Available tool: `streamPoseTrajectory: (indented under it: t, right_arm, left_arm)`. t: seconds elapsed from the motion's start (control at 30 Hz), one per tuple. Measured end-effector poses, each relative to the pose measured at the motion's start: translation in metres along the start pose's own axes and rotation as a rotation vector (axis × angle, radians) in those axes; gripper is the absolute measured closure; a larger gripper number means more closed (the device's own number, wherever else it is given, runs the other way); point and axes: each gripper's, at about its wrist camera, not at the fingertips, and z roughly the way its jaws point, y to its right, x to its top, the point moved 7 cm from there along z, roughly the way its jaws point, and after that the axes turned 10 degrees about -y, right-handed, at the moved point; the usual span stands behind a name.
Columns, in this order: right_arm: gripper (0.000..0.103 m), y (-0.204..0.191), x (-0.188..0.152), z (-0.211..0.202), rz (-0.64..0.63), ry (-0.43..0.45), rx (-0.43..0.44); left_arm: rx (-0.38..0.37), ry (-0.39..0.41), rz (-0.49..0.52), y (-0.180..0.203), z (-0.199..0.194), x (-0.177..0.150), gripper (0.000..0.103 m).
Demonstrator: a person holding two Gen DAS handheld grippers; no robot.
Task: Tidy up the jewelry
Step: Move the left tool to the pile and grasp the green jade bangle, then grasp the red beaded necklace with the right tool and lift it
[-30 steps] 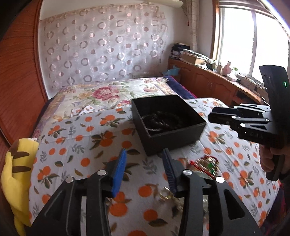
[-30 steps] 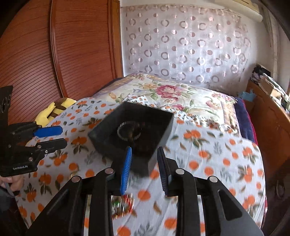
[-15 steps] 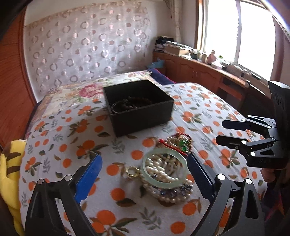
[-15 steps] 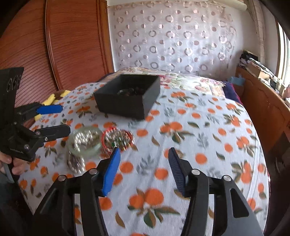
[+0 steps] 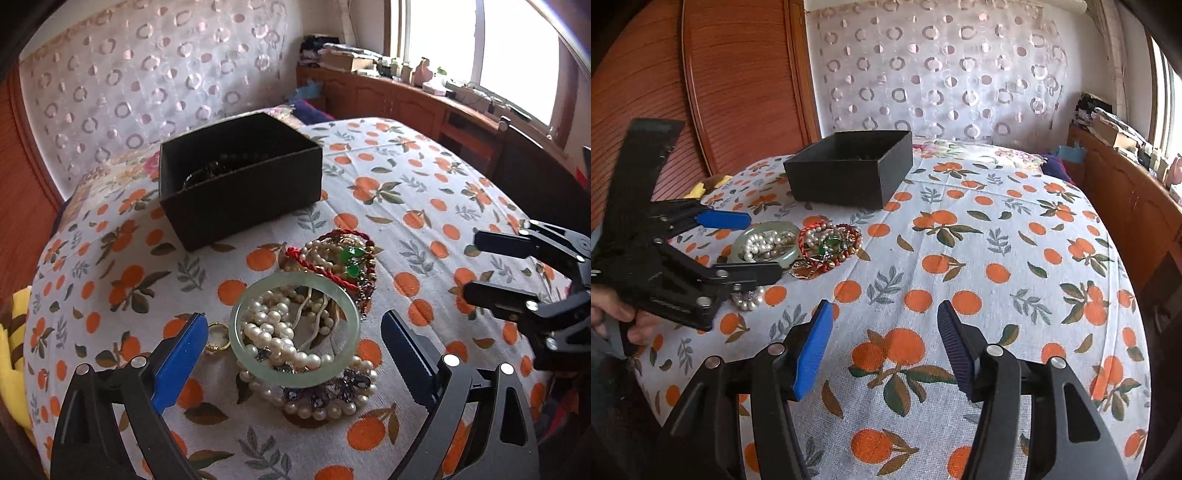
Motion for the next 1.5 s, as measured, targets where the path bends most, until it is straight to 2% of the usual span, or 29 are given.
streamPoseTrajectory:
  t: [0.27, 0.33, 0.4, 0.47, 0.53, 0.9, 1.07, 1.1, 1.13, 1.23, 1.4, 1.5]
  right_arm:
    - [0.042, -0.005, -0.002, -0.001, -0.016, 0.011, -0.004]
    - [0.042, -0.005, -0.002, -0.001, -0.013, 0.01, 0.0]
    - [0.042, -0.005, -0.002, -0.001, -0.01, 0.011, 0.002]
    - [0.042, -0.004, -0.002, 0.0, -0.004, 0.008, 0.007]
    - [0.042, -0.004, -0.002, 0.001, -0.001, 0.005, 0.007]
    - [0.042, -0.004, -0.001, 0.004, -0.011, -0.006, -0.012]
    - [0.042, -0.01, 0.008, 0.007, -0.041, -0.017, -0.013]
    - [0.044, -0.011, 0.012, 0.007, -0.046, -0.017, -0.007]
    - [0.053, -0.013, 0.016, 0.007, -0.056, -0.017, -0.002]
    - [0.068, -0.017, 0.03, 0.013, -0.079, -0.03, 0.013]
    - [0.076, -0.019, 0.048, 0.029, -0.082, -0.062, 0.036]
    - [0.077, -0.019, 0.055, 0.038, -0.077, -0.079, 0.048]
  left_arm:
    - [0.008, -0.03, -0.02, 0.0, 0.014, 0.005, 0.012]
    - [0.013, -0.025, -0.019, 0.001, 0.015, 0.005, 0.015]
    - [0.018, -0.028, -0.019, 0.001, 0.015, 0.003, 0.026]
    - [-0.003, -0.025, -0.024, 0.001, 0.014, 0.003, 0.029]
    - [-0.002, -0.011, -0.016, 0.002, 0.011, 0.001, 0.034]
    - [-0.004, 0.119, -0.081, -0.009, -0.033, -0.004, 0.034]
    - [-0.015, 0.153, -0.118, -0.019, -0.047, -0.011, 0.034]
    - [-0.013, 0.16, -0.124, -0.021, -0.05, -0.013, 0.034]
    - [-0.011, 0.165, -0.128, -0.023, -0.052, -0.014, 0.034]
    - [-0.006, 0.177, -0.136, -0.026, -0.056, -0.017, 0.034]
    - [-0.007, 0.189, -0.146, -0.031, -0.06, -0.019, 0.034]
    - [-0.007, 0.192, -0.146, -0.032, -0.061, -0.02, 0.034]
